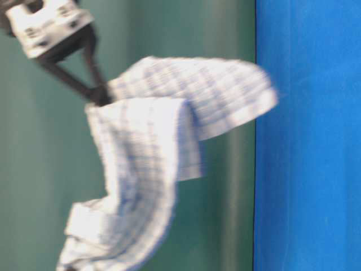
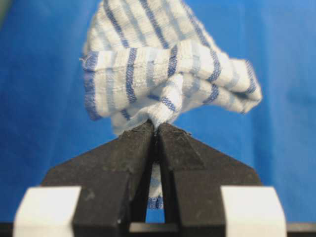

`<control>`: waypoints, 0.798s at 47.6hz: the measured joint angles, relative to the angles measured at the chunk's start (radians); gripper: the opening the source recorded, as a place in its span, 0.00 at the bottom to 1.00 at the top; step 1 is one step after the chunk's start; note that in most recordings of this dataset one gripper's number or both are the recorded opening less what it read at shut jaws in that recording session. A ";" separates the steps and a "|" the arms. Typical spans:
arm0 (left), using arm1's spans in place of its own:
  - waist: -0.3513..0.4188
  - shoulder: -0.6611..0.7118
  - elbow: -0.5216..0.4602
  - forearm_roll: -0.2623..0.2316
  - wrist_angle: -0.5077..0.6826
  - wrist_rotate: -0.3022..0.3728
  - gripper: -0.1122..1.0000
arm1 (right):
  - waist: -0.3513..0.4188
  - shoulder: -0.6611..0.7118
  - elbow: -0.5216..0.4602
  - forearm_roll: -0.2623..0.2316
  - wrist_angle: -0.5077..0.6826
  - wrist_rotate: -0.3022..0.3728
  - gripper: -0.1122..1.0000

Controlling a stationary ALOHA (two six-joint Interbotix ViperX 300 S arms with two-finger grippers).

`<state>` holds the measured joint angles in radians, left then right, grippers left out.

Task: Lift the towel with both arms.

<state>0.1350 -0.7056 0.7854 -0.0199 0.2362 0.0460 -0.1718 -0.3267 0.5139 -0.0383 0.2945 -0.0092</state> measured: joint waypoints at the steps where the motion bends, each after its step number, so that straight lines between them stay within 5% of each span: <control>1: 0.002 -0.005 -0.006 0.000 0.003 0.003 0.11 | -0.002 -0.003 -0.011 -0.003 0.005 0.000 0.15; 18: 0.009 -0.069 -0.092 -0.002 0.041 0.008 0.11 | -0.003 -0.020 -0.175 -0.051 0.109 -0.005 0.15; 31: 0.026 -0.063 -0.094 -0.002 0.051 0.008 0.12 | -0.009 -0.020 -0.184 -0.067 0.114 -0.009 0.15; 38: 0.046 -0.064 -0.095 0.000 0.048 0.005 0.37 | -0.035 -0.020 -0.186 -0.074 0.110 -0.009 0.22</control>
<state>0.1810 -0.7701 0.6903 -0.0199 0.2838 0.0506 -0.2071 -0.3467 0.3283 -0.1120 0.4050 -0.0184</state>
